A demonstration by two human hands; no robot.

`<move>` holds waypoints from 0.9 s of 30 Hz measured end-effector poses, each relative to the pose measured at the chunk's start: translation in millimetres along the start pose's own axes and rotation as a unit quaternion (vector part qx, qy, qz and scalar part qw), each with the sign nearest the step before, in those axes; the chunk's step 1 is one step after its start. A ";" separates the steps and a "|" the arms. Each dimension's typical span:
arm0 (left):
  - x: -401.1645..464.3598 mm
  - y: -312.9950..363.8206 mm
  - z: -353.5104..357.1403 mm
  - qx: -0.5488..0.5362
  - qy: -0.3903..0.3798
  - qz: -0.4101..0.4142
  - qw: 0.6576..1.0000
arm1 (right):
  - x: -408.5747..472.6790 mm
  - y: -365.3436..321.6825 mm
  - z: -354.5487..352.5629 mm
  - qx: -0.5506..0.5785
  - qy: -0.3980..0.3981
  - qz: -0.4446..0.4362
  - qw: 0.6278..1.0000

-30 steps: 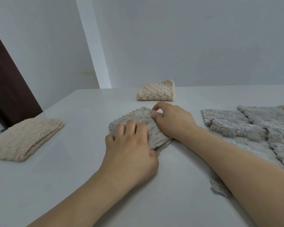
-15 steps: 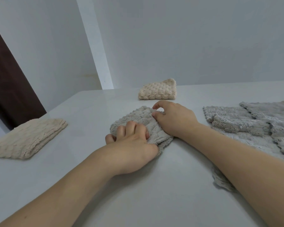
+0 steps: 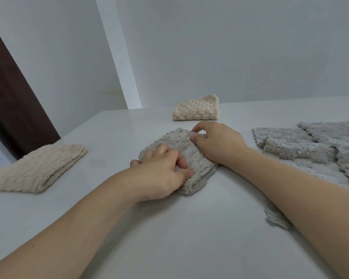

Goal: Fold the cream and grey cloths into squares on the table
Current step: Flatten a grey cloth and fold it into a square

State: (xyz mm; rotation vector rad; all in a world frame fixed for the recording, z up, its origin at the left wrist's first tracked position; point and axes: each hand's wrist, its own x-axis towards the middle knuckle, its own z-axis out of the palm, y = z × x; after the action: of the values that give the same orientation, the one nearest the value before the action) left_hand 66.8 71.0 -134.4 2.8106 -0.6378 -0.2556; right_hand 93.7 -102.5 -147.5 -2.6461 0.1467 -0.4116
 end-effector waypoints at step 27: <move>14.0 -41.7 8.2 0.113 0.124 -0.058 0.984 | 3.2 2.3 -4.3 -0.163 -0.057 -0.015 0.985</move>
State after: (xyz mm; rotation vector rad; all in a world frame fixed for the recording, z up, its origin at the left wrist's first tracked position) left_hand 94.1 99.6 -155.4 3.0311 -0.4726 0.1562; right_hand 95.3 -107.0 -144.1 -2.9893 0.1481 -0.2631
